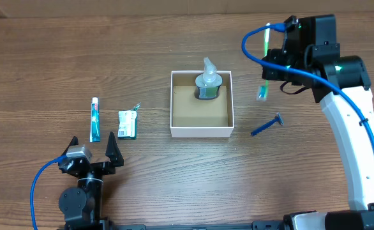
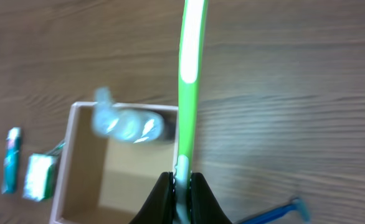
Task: Pack container
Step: 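Carry the toothbrush left and lower it into the white box, then open the right gripper and withdraw right toward the blue razor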
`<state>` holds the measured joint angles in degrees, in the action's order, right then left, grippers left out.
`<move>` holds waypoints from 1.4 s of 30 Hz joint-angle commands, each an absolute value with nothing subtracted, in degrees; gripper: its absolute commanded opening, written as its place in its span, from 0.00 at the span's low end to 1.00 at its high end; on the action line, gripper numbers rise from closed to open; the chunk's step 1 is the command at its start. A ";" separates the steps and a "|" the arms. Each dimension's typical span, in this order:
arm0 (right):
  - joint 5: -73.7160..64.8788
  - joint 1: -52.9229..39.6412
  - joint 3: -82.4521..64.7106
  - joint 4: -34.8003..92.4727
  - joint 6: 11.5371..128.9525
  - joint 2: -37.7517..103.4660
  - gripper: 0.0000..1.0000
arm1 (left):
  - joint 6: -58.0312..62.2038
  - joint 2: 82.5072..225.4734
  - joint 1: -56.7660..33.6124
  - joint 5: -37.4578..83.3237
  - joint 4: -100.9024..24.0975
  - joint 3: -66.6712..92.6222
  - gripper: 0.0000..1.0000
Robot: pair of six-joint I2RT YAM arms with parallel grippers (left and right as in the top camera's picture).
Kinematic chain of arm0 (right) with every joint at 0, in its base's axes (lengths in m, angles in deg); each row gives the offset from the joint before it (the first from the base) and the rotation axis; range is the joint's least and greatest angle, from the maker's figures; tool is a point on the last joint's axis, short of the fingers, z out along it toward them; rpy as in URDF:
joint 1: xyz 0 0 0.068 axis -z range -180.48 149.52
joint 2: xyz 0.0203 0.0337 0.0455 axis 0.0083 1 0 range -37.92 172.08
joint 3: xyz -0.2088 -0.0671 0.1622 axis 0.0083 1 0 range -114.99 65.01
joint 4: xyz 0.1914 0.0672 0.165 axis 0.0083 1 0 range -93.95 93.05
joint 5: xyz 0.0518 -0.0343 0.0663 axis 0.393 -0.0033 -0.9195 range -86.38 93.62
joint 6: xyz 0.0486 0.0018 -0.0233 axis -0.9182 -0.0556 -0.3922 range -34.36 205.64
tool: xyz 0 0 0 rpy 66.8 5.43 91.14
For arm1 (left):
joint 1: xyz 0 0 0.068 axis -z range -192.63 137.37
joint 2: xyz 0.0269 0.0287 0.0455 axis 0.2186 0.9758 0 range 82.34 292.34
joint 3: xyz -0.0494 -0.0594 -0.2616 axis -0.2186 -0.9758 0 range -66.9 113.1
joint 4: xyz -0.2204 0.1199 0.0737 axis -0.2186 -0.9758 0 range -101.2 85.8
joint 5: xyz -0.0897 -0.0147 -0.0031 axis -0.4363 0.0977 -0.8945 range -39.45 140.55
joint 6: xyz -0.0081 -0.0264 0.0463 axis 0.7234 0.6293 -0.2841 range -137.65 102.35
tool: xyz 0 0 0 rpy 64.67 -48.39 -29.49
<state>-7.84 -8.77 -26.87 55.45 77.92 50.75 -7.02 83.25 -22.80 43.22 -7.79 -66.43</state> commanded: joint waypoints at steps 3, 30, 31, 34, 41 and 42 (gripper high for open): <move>-10.81 -19.18 -27.63 55.71 76.54 50.07 0.04 | -6.10 82.66 -23.08 42.39 -7.84 -66.61 1.00; 2.15 -35.98 -24.97 46.46 73.17 66.22 0.04 | -6.10 82.66 -23.08 42.39 -7.84 -66.61 1.00; 2.15 -35.98 -24.97 46.49 73.17 66.22 0.06 | -6.10 82.66 -23.08 42.39 -7.84 -66.61 1.00; 2.13 -35.98 -24.97 46.46 73.17 66.22 0.08 | -6.10 82.66 -23.08 42.39 -7.84 -66.61 1.00; 2.72 -35.98 -24.99 46.25 73.17 66.27 0.55 | -6.10 82.66 -23.08 42.39 -7.84 -66.61 1.00; 2.72 -35.98 -24.99 46.20 73.17 66.27 0.59 | -6.10 82.66 -23.08 42.39 -7.84 -66.61 1.00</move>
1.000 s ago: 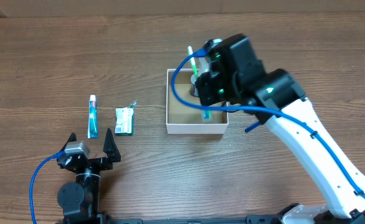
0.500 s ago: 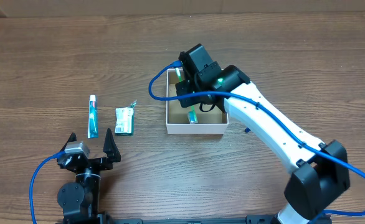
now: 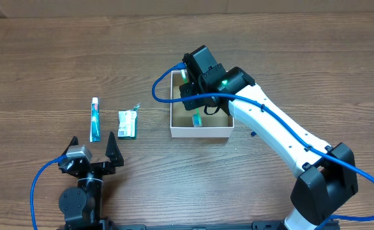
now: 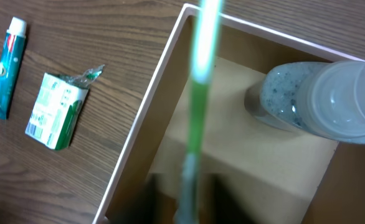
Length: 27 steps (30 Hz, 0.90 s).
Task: Pack container
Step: 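Open the right gripper and withdraw right toward the blue razor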
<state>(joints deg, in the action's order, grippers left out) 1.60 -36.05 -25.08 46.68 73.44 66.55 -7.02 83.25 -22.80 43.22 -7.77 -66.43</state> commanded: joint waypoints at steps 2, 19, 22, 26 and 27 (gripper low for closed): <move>2.72 -35.98 -25.10 46.29 73.17 66.24 0.60 | -6.10 82.66 -23.08 42.39 -7.84 -66.61 1.00; 20.57 -31.61 -26.56 71.27 51.16 49.13 0.57 | -6.10 82.66 -23.08 42.39 -7.84 -66.61 1.00; 20.79 -27.00 -26.54 76.76 46.27 48.26 0.59 | -6.10 82.66 -23.08 42.39 -7.84 -66.61 1.00; 20.68 -16.53 -22.11 78.46 45.61 48.28 0.72 | -6.10 82.66 -23.08 42.39 -7.84 -66.61 1.00; 20.44 -14.78 -20.73 77.83 44.80 48.28 0.72 | -6.10 82.66 -23.08 42.39 -7.84 -66.61 1.00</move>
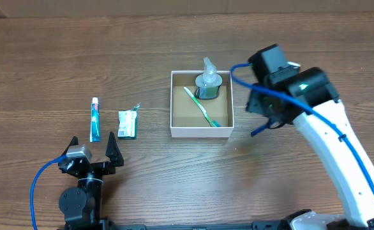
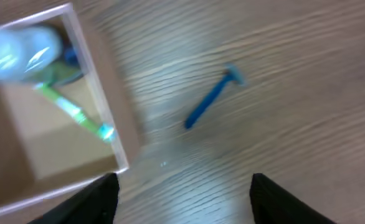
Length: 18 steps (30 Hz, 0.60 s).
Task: Pack container
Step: 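Open the right gripper and withdraw right toward the blue razor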
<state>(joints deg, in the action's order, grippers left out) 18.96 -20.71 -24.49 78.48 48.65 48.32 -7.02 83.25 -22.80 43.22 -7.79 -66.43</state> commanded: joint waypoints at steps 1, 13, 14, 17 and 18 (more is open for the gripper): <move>18.94 -12.23 -18.52 76.23 44.69 48.28 0.72 | -6.10 82.66 -23.08 42.39 -7.84 -66.61 1.00; 1.95 -5.49 7.25 48.78 37.55 48.34 0.51 | -6.10 82.66 -23.08 42.39 -7.84 -66.61 1.00; 2.02 -5.91 7.82 48.30 36.91 48.34 0.51 | -6.10 82.66 -23.08 42.39 -7.84 -66.61 1.00; 2.43 -6.43 9.57 47.27 32.56 48.34 0.51 | -6.10 82.66 -23.08 42.39 -7.84 -66.61 1.00; 3.18 -6.43 9.98 47.27 31.19 48.50 0.51 | -6.10 82.66 -23.08 42.39 -7.84 -66.61 1.00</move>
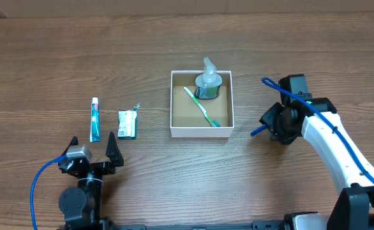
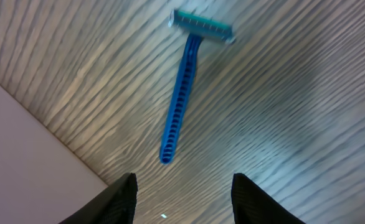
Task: Pack container
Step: 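Open the right gripper and withdraw right toward the blue razor, then lower the right gripper and close it on the blue razor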
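The white box [image 1: 175, 102] stands mid-table with a clear pump bottle [image 1: 208, 82] upright in its far right corner and a green toothbrush [image 1: 202, 108] lying slantwise on its floor. To the right of the box lies a blue razor [image 2: 184, 102], mostly hidden under my arm in the overhead view. My right gripper [image 2: 184, 199] hangs open just above the razor's handle end, nothing between its fingers. A toothpaste tube [image 1: 95, 119] and a small green-and-white packet [image 1: 127, 124] lie at the left. My left gripper [image 1: 92, 148] rests open near the front edge.
The box's right wall [image 2: 27, 149] shows at the lower left of the right wrist view, close beside the razor. Bare wood surrounds the razor on its other sides. The right arm's blue cable [image 1: 283, 89] loops above the arm.
My right gripper has come down and right from beside the box to just over the blue razor, still open. The toothbrush stays in the box. The left arm has not moved.
My right gripper held the green toothbrush high at the far right. Then it was over the box with the brush pointing in. Later the brush lay in the box and the open gripper was right of it. Now it is over the razor.
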`<state>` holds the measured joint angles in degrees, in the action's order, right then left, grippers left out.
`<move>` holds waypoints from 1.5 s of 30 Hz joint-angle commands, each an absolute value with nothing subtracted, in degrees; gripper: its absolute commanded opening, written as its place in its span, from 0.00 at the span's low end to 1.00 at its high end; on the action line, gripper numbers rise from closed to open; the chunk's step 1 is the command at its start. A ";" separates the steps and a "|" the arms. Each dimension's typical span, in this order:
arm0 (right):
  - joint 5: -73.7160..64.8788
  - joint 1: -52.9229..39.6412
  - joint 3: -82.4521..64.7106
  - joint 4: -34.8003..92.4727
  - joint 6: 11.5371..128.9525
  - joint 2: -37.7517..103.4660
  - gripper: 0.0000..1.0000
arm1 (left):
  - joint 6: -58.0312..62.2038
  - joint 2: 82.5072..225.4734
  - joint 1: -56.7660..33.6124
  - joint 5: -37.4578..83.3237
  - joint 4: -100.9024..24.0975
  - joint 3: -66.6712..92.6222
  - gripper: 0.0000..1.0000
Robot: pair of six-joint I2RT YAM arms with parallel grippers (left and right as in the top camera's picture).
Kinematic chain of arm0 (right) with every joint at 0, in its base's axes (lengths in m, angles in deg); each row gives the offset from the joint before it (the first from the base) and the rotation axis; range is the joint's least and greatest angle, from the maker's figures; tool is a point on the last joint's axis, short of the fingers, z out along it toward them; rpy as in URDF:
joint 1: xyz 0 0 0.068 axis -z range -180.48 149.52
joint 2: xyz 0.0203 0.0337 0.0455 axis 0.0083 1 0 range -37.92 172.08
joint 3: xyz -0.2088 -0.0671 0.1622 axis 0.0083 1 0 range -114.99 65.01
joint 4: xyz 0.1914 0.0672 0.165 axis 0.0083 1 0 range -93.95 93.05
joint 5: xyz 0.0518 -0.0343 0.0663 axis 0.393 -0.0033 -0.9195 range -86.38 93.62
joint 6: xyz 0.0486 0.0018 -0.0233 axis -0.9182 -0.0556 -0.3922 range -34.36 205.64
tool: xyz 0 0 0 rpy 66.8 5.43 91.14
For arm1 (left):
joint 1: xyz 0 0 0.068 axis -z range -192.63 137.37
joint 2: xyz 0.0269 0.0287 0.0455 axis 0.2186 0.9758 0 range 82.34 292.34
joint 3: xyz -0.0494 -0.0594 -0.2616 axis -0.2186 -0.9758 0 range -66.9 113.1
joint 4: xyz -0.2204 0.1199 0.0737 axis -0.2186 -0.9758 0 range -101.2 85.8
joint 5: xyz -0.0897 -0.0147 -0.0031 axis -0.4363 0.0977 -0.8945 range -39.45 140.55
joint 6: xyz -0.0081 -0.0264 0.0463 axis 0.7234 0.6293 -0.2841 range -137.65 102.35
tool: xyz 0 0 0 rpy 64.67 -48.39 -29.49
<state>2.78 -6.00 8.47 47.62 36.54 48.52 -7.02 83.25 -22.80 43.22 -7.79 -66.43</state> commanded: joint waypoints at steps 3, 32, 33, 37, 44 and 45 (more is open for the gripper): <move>5.01 -6.43 11.23 46.53 28.02 49.35 0.51 | -6.10 82.66 -23.08 42.39 -7.81 -66.61 1.00; 8.75 -6.41 12.12 34.88 24.56 61.50 0.44 | -6.10 82.66 -23.08 42.39 -7.84 -66.61 1.00; 8.75 -6.41 12.12 34.95 24.56 61.50 0.41 | -6.10 82.66 -23.08 42.39 -7.84 -66.61 1.00; 8.73 -6.41 12.12 35.62 24.96 61.50 0.30 | -6.10 82.66 -23.08 42.39 -7.84 -66.61 1.00; 8.97 -6.39 12.01 36.17 27.19 61.48 0.20 | -6.10 82.66 -23.08 42.39 -7.84 -66.61 1.00; 8.97 -6.37 12.01 36.17 27.36 61.48 0.20 | -6.10 82.66 -23.08 42.39 -7.81 -66.61 1.00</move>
